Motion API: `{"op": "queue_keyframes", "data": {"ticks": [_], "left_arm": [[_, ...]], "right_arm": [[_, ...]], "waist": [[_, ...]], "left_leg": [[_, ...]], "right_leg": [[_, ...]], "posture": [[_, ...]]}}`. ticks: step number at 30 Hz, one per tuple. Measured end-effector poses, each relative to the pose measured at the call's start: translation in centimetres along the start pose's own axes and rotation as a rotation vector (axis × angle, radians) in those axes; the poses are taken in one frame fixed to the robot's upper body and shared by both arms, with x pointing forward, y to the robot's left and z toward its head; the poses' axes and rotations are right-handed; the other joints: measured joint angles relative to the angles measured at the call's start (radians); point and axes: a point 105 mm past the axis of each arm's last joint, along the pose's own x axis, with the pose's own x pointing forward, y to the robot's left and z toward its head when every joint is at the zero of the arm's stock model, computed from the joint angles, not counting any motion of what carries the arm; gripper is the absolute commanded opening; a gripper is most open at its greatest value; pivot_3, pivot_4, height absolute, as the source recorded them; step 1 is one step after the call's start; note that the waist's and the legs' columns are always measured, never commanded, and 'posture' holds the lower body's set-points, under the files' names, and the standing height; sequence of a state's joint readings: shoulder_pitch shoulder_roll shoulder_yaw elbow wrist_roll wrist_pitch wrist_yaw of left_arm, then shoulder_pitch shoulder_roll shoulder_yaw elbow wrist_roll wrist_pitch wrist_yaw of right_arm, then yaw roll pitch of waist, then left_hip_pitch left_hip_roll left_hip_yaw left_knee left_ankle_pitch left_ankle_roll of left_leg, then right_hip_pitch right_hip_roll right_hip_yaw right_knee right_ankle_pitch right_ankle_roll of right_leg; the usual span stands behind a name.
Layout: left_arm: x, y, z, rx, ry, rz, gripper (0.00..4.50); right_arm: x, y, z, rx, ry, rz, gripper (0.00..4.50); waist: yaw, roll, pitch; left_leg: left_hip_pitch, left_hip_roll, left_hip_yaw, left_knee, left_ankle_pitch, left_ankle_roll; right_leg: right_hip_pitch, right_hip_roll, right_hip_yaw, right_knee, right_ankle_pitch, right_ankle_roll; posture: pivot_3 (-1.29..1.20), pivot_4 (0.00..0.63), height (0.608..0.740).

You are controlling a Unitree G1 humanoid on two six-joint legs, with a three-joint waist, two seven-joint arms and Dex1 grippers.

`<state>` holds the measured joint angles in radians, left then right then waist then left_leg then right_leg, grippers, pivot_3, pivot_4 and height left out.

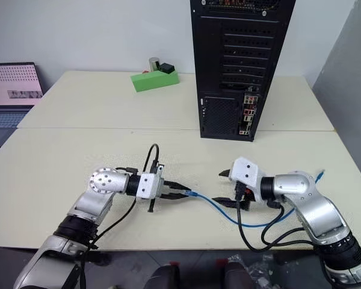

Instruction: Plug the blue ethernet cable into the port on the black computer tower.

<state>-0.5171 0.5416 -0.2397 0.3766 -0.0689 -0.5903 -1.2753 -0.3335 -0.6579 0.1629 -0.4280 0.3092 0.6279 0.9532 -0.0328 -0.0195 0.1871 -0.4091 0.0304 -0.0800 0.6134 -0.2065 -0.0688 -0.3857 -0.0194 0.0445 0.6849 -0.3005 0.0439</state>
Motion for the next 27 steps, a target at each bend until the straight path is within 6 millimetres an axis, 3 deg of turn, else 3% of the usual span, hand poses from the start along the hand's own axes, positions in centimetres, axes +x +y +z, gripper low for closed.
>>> {"op": "queue_keyframes", "data": {"ticks": [9,21,27], "left_arm": [[-1.0,1.3,1.4,0.474,-0.053,0.188,0.27],[-1.6,1.8,1.7,0.609,-0.064,0.296,0.27],[-2.0,2.0,1.6,0.626,-0.049,0.331,0.27]], "right_arm": [[2.5,1.5,1.4,0.357,-0.213,0.028,4.50],[3.9,1.8,3.2,0.507,-0.318,0.055,4.50],[4.2,1.3,2.8,0.537,-0.304,0.044,3.27]], "waist": [[0.001,0.000,0.000],[0.000,0.000,0.000],[0.000,0.000,0.000]], "left_leg": [[0.000,0.000,0.000,0.000,0.000,0.000],[0.000,0.000,-0.001,0.000,0.000,0.000],[0.000,0.000,0.000,0.000,0.000,0.000]], "right_leg": [[0.000,0.000,0.000,0.000,0.000,0.000],[0.000,0.000,-0.001,0.002,0.000,0.000],[0.000,0.000,-0.001,0.002,0.000,0.000]], "posture": [[0.00,0.150,0.740],[0.00,0.150,0.740],[0.00,0.150,0.740]]}}
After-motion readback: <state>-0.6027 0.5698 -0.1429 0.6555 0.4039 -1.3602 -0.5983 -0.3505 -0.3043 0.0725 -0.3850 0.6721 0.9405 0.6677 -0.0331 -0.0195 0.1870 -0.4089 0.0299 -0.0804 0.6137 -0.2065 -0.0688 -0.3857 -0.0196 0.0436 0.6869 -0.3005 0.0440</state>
